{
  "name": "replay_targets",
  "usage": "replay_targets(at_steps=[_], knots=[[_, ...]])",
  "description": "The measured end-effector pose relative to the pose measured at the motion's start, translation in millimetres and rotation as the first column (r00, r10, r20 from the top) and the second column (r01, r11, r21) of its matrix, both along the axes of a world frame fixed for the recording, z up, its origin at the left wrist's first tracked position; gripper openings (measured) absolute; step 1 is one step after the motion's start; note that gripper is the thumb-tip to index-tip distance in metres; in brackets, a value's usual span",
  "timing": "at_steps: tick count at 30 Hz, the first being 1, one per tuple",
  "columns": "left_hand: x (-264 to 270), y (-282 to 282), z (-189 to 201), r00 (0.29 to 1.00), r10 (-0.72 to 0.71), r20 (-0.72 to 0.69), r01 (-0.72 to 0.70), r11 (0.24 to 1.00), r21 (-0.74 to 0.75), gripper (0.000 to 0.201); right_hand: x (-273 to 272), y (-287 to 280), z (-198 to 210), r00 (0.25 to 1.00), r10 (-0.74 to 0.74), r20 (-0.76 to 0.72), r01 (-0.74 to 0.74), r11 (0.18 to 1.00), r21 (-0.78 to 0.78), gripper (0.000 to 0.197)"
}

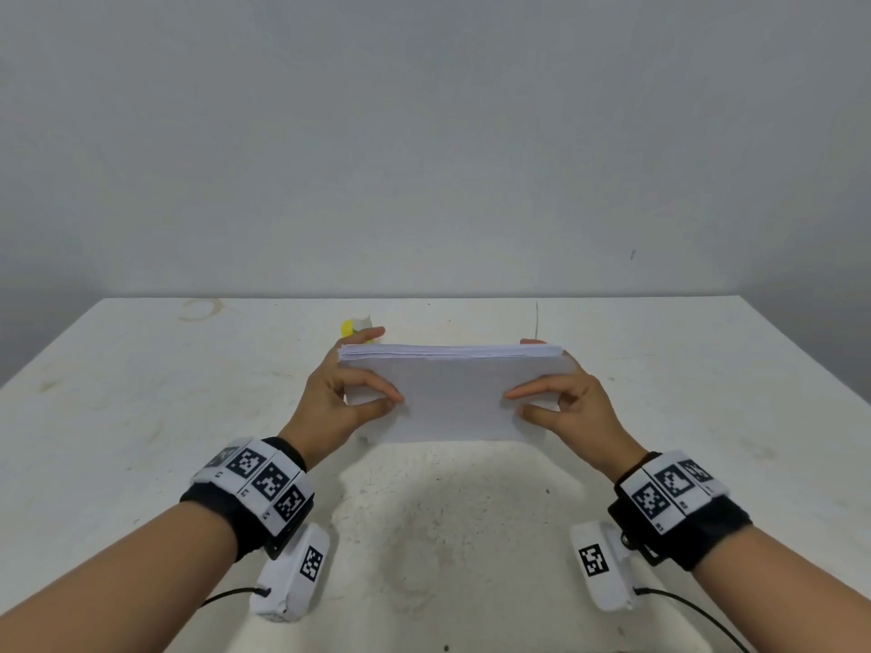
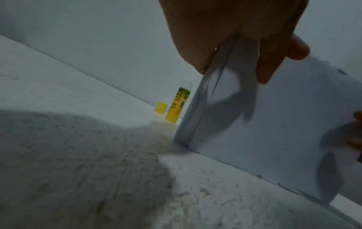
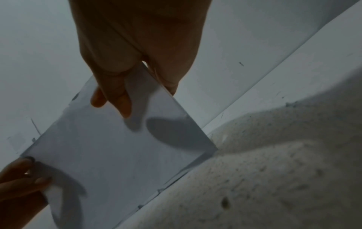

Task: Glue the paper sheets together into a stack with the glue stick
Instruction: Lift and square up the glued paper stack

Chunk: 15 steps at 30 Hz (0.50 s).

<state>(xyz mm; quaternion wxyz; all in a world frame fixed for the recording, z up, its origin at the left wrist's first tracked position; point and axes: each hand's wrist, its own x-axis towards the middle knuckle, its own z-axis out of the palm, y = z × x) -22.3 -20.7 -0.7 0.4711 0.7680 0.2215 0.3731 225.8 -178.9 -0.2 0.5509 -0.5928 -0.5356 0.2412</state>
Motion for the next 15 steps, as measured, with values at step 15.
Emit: replay_targets(at_steps=[15], knots=[[-1, 5, -3, 0.996, -0.055, -0.064, 0.045, 0.987, -0.152, 0.062, -7, 15, 1, 0.999, -0.016, 0.031, 0.014, 0.998, 0.056, 0.047]])
